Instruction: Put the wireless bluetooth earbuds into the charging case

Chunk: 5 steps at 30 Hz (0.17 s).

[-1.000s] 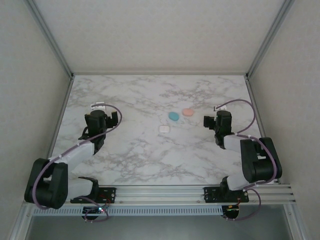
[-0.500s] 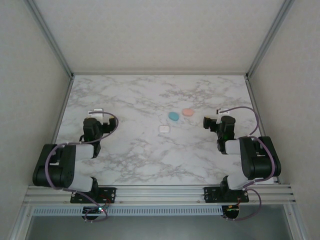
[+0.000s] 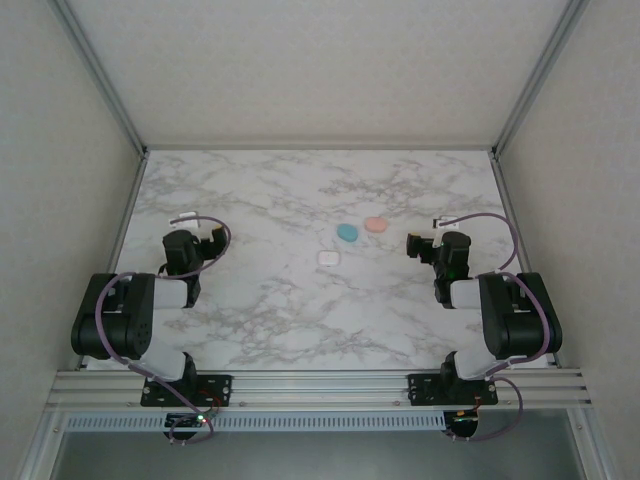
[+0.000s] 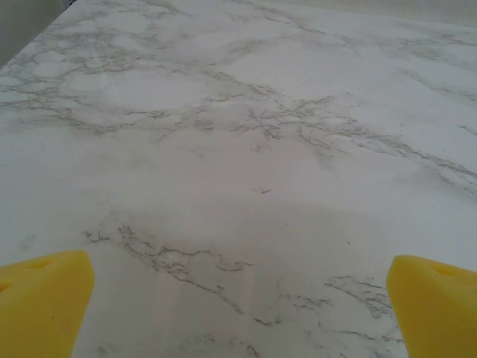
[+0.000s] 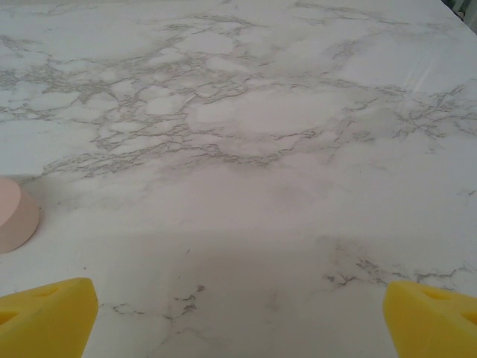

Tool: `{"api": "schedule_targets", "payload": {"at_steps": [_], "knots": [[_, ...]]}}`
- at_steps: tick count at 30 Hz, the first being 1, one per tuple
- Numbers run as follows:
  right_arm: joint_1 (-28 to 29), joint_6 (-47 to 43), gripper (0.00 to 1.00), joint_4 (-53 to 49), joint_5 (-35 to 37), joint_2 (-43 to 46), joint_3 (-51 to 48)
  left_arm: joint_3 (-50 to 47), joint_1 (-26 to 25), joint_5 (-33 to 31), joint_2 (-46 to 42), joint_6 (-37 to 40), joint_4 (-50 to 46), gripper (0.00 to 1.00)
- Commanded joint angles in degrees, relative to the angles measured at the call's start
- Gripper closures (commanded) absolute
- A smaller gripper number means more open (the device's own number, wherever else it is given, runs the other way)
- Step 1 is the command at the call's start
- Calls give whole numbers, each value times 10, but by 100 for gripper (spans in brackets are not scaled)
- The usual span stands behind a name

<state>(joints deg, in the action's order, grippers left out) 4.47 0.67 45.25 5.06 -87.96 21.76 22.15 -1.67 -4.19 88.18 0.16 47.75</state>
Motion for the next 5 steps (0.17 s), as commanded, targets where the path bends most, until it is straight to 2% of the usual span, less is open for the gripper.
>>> {"api": "schedule_targets", "payload": {"at_steps": [1,5], "knots": [[-3,4,1,18,5,-2,9,12,-3,-7,-1,-6,-1,0],[-3,3,1,19,5,-2,9,11,-3,-6,-1,-6,-1,0]]}}
